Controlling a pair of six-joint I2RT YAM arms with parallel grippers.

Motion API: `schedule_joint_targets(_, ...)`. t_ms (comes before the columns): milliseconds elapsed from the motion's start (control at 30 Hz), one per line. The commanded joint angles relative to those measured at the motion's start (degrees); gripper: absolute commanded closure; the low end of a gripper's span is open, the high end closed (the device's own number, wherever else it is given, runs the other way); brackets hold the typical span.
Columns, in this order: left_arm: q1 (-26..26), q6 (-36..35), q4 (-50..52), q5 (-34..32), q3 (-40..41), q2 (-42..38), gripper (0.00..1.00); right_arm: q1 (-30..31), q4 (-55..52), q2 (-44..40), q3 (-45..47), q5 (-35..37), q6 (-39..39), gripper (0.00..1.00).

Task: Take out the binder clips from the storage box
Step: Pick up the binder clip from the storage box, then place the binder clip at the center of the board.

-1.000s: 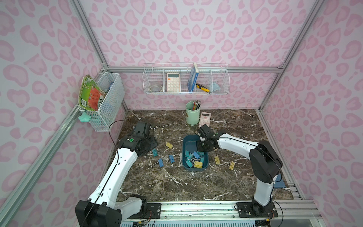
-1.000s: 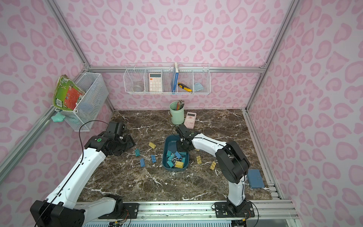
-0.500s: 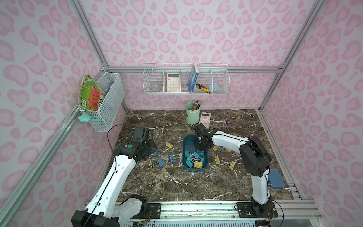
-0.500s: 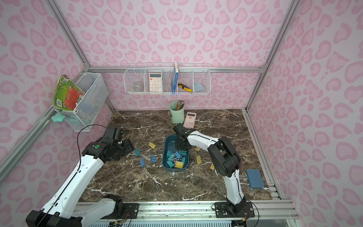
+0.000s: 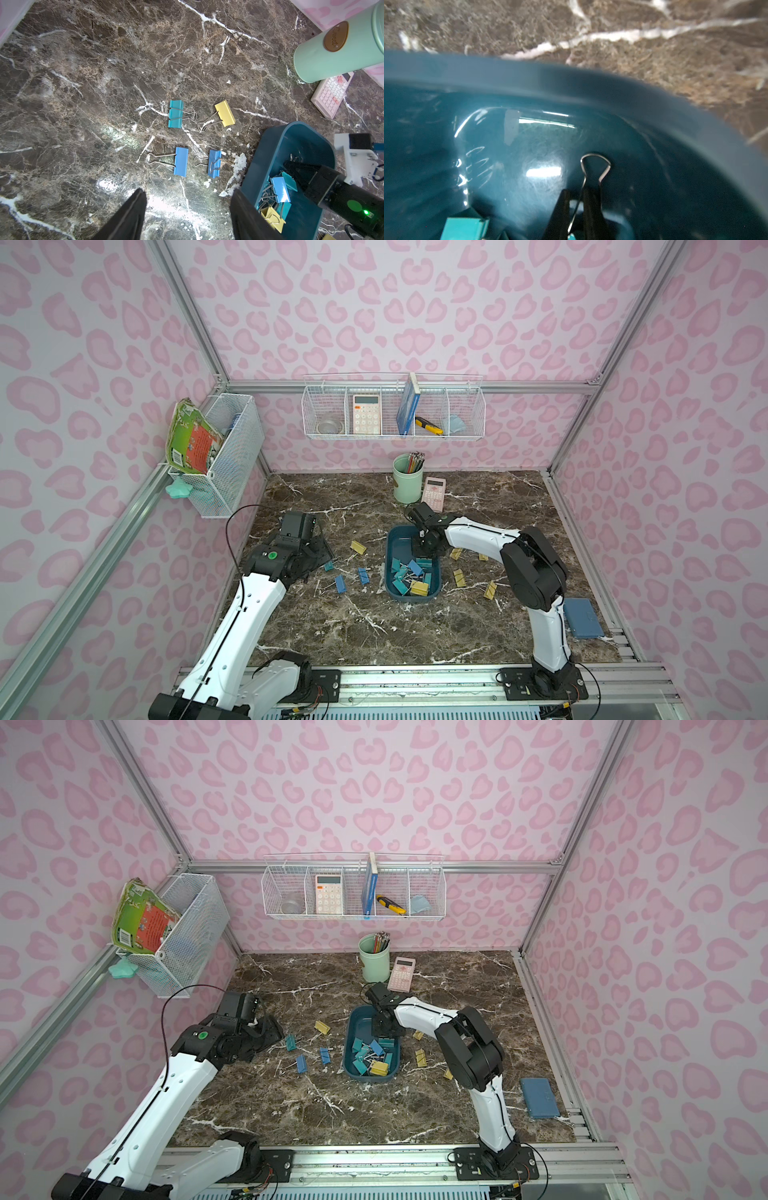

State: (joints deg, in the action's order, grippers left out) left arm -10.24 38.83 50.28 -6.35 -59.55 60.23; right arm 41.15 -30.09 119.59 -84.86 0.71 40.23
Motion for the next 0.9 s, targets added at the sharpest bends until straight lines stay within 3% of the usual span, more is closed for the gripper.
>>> schedule_joint_targets(0,0.0,-0.5,0.1,-0.2,-0.2,-0.5,0.32,0.2,-1.6,0.8,-0.8,-0.7,0.0,0.97)
schedule_joint_targets(333,0.0,-0.4,-0.4,0.5,-1.1,-0.4,0.30,1.6,-4.3,-5.9,-4.6,1.8,-0.7,1.00)
schedule_joint_targets(500,0.0,0.1,-2.0,3.2,-2.7,1.5,0.14,1.1,-6.7,-12.5,-3.9,6.6,-1.1,1.00)
schedule_joint_targets(667,-0.1,0.7,-4.7,6.7,-3.9,4.5,0.01,-2.0,-9.3,-20.7,1.8,11.9,-0.5,1.00)
schedule_joint_targets(867,-2.0,1.6,-6.5,8.4,-6.0,9.0,0.01,-11.2,-6.7,-31.9,16.7,11.1,-1.1,1.00)
